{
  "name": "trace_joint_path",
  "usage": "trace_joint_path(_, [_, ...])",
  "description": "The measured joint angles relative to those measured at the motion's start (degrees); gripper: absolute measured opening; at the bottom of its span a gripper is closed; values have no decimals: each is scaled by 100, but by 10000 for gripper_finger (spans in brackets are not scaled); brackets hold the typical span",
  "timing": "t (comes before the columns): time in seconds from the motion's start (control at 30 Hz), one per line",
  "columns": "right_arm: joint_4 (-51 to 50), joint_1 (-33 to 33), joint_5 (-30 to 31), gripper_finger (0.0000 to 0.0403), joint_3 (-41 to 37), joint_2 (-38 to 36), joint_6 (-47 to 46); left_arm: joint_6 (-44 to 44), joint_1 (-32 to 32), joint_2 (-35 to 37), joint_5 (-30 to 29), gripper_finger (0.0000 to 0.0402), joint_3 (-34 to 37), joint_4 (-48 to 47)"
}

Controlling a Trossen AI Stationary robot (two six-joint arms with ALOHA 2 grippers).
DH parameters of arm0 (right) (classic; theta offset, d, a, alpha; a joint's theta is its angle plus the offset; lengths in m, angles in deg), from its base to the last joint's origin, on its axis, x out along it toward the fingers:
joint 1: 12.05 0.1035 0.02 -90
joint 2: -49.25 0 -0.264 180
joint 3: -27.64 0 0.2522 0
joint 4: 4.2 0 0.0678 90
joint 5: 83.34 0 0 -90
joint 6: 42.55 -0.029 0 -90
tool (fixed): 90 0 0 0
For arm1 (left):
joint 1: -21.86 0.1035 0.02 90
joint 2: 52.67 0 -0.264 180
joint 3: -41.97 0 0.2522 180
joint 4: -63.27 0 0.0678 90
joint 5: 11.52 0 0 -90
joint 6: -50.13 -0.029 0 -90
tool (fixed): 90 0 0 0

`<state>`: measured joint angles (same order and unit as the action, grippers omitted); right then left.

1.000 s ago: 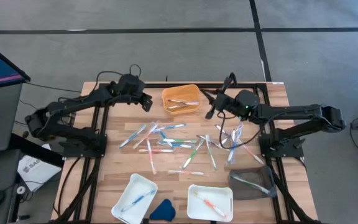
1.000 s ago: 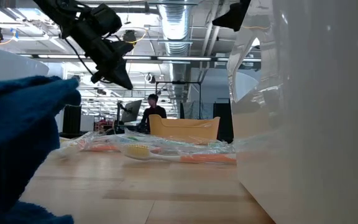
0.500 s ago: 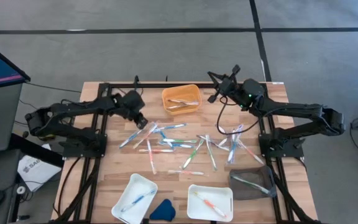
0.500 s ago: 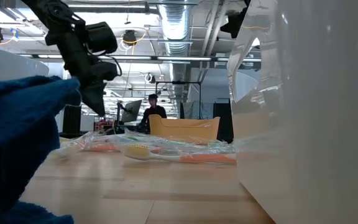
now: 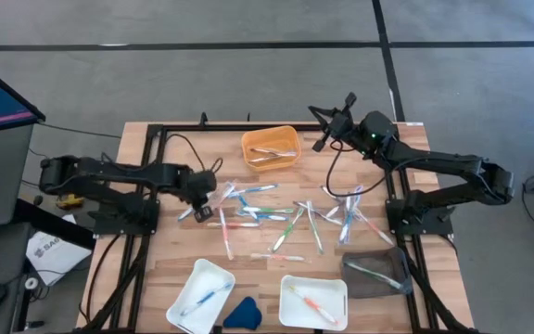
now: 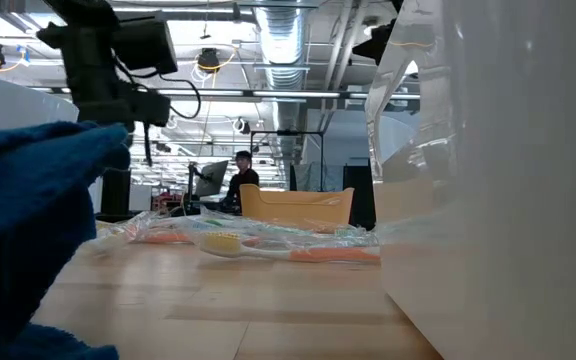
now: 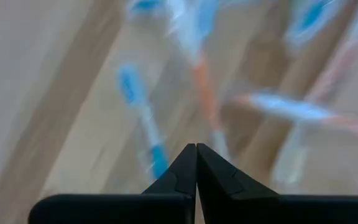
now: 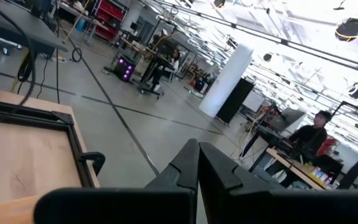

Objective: Pick & Place Toothbrushes
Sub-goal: Put the blue toothbrush into the left white bin

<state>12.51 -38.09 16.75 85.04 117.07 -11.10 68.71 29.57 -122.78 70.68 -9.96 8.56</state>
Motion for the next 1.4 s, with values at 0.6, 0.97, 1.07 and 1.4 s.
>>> trace_joint_path(0.6, [-4, 2, -2, 1, 0, 0, 0, 1018, -420, 0, 186, 60, 2, -543])
trace_joint_path(0.97, [-15, -12, -2, 1, 0, 0, 0, 1187, -400, -2, 182, 96, 461, -439])
trace_joint_path(1.07, [-15, -49, -4, 1, 0, 0, 0, 1182, -399, 0, 50, 94, 538, -268])
trace_joint_path(1.4, [-11, -109, -4, 1, 0, 0, -149, 1176, -399, -2, -262, 92, 872, 390])
